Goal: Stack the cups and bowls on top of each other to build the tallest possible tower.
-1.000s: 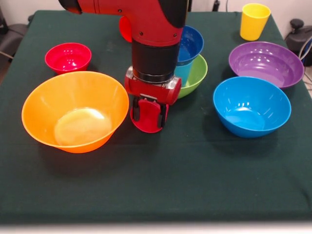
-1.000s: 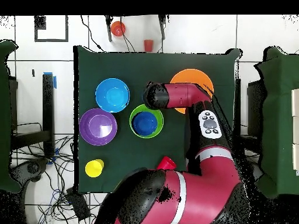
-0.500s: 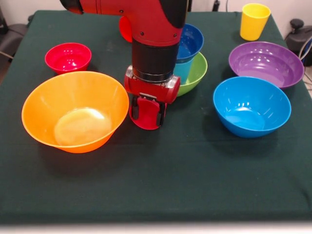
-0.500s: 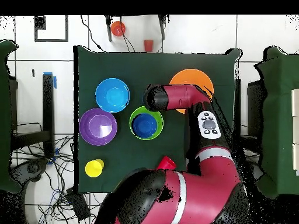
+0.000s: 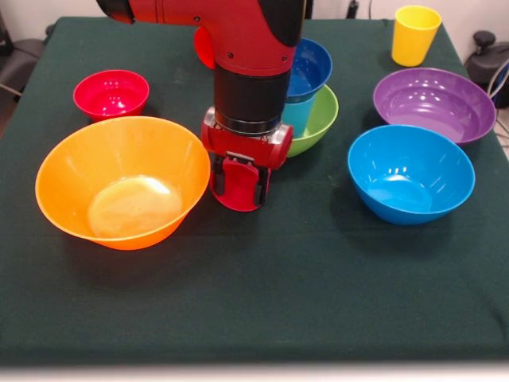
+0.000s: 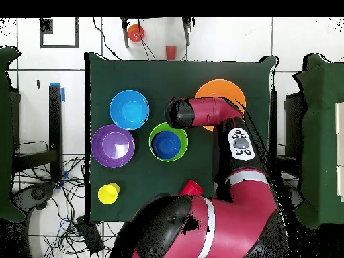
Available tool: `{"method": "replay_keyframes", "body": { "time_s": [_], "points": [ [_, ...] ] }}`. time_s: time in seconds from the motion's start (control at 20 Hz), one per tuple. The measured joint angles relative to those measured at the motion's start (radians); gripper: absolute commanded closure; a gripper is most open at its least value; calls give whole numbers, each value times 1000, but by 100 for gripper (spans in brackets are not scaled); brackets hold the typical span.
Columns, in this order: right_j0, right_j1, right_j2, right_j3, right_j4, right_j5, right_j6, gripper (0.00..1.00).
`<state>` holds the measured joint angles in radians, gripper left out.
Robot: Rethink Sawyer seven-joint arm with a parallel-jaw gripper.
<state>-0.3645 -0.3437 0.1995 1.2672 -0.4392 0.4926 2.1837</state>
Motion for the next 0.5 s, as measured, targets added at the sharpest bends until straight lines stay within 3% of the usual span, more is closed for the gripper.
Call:
{"method": "replay_keyframes", "body": {
  "time_s": [0.5],
  "points": [
    [-18, -10, 16, 20, 9, 0, 0, 0]
  ]
}}
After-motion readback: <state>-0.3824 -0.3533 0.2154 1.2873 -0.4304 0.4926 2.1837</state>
